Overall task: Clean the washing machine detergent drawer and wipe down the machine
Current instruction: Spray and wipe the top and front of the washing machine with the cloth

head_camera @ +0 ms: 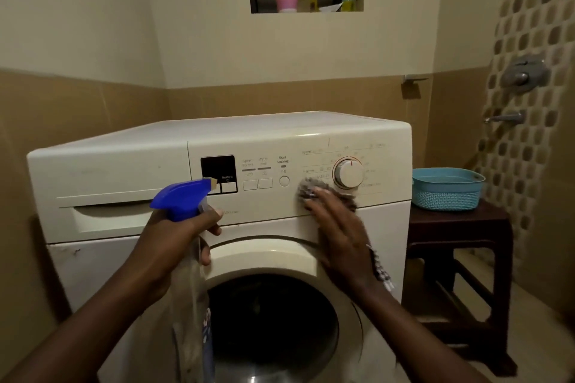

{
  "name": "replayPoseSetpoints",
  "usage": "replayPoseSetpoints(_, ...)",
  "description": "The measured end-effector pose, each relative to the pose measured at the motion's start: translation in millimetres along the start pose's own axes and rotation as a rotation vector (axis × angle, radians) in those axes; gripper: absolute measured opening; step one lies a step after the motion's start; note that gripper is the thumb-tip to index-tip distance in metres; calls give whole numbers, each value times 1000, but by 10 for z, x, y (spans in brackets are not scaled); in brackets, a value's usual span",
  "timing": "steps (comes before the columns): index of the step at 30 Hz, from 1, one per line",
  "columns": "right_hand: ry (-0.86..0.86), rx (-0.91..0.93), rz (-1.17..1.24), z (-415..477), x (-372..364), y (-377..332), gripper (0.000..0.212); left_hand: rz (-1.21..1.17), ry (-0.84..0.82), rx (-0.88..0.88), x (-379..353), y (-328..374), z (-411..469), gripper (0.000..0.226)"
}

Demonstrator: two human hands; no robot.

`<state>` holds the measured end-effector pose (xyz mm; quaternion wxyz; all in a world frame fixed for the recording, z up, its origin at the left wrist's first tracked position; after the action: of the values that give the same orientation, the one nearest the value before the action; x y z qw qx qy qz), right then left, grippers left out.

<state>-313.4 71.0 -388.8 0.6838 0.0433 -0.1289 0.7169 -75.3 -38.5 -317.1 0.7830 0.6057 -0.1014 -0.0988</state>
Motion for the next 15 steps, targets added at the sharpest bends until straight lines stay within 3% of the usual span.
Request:
replayPoseSetpoints(3, 101, -216, -3, -110, 189, 355, 80, 21, 10, -5, 101, 7, 7, 23)
replayPoseSetpoints(7, 191, -310, 49, -113, 198, 431, 60, 27, 33, -25, 217, -11, 29, 21)
replayPoseSetpoints(9, 355, -503, 79, -123, 278, 544, 44, 15, 26, -8, 273, -37, 5, 21)
replayPoseSetpoints(11, 491, -679, 78, 10, 441, 681, 42, 3, 18, 5, 339, -56, -8, 21)
replayPoseSetpoints(13, 553, -720, 99, 326, 592, 752, 42, 15, 39, -7, 442, -61, 20, 21)
replayPoseSetpoints(15, 540, -639, 99, 716, 641, 654, 41, 34, 61, -9, 522, -90, 53, 21)
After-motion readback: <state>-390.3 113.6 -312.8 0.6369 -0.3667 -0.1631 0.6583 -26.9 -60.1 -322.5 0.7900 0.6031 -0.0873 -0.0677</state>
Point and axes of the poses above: each hand's wrist, its own z-axis towards the middle knuckle, its own x-axis out of the back of the hand, y = z × x, the point moved 5 cm from there along z, towards the middle knuckle, and after that the axes turned 8 degrees about y, right-handed, at the moved point
